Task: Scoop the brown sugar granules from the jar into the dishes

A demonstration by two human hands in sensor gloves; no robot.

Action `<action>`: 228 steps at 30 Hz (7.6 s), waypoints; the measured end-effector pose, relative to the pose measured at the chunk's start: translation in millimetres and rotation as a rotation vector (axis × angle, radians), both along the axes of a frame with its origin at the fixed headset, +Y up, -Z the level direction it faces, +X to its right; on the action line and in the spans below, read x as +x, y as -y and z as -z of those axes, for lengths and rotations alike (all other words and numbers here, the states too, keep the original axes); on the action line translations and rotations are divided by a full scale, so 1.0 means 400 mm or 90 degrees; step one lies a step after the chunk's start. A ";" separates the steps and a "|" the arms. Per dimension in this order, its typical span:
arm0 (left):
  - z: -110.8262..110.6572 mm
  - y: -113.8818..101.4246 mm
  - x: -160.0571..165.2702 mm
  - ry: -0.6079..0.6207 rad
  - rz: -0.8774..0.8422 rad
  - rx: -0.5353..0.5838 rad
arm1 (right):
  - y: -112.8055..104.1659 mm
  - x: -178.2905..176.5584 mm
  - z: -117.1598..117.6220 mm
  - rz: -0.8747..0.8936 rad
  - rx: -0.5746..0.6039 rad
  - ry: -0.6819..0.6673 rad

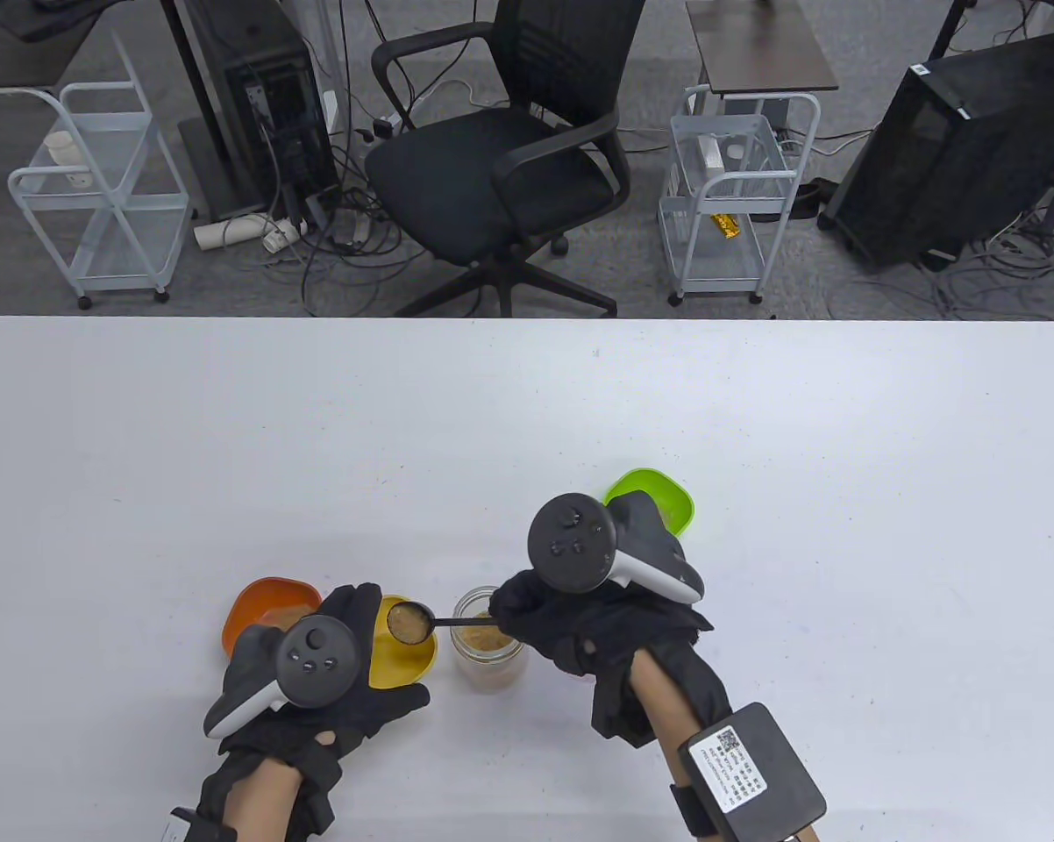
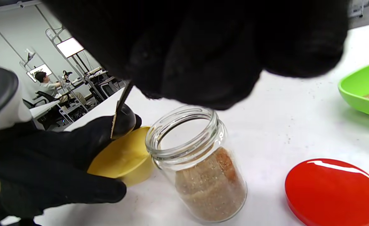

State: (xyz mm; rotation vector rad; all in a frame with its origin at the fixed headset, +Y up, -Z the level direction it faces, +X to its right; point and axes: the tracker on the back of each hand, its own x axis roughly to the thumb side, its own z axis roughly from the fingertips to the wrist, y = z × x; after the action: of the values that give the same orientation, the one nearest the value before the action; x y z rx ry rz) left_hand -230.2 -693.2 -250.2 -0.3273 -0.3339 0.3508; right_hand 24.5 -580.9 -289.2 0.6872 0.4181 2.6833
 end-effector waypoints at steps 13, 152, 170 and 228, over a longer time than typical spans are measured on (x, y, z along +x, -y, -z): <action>0.000 -0.006 -0.010 -0.010 -0.019 -0.002 | 0.028 -0.035 -0.078 -0.068 0.274 -0.022; 0.108 -0.180 0.048 -0.032 0.170 0.071 | 0.218 0.279 -0.206 0.377 0.161 0.259; 0.005 -0.086 0.064 -0.006 0.176 0.107 | 0.226 0.271 -0.202 0.354 0.162 0.282; -0.008 -0.035 0.059 0.026 0.187 0.033 | 0.301 0.518 -0.114 -0.009 0.142 0.765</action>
State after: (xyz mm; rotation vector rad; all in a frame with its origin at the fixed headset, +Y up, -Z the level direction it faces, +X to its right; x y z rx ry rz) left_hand -206.7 -679.4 -246.9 -0.3278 -0.3294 0.0472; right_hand 231.7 -701.2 -243.7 -0.8937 -0.2033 2.6016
